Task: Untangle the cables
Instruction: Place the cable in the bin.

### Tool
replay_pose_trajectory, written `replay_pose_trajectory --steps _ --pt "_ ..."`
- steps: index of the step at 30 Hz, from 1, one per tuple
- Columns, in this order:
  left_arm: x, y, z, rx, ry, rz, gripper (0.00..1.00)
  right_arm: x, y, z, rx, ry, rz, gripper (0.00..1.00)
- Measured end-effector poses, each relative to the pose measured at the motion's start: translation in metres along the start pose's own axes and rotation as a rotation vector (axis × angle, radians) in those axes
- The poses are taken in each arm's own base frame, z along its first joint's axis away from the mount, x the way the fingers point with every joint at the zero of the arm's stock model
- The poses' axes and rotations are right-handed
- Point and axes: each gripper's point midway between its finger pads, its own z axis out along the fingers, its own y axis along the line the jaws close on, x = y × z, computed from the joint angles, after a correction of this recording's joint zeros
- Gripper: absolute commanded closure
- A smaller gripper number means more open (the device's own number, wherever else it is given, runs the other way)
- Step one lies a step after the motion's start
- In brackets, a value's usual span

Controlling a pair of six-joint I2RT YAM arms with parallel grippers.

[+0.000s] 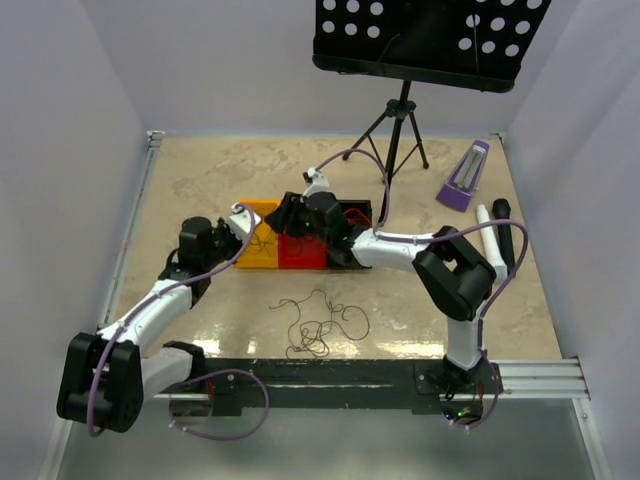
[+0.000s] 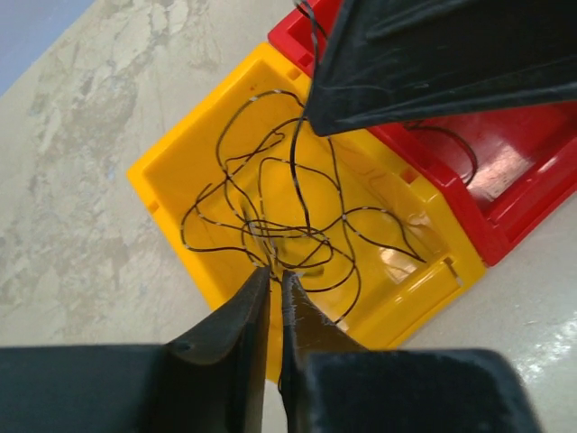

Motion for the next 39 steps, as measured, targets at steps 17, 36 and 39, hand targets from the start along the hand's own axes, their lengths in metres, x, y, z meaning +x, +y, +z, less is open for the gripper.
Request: replay_pose_trajectory --steps 17,36,39 --pt "0.002 -0.022 -0.007 0.092 -0.018 -0.09 0.46 -0.004 0.022 0.022 -0.059 0.012 -0.052 0.83" --pt "-0.069 0.042 -0.066 -0.03 -0.231 -0.191 0.2 0.085 0.005 0.057 0.141 0.299 -0.326 0.54" --pt "-0.074 0.043 -0.067 -0.027 -0.243 -0.201 0.2 0.083 0.003 0.049 0.162 0.315 -0.343 0.46"
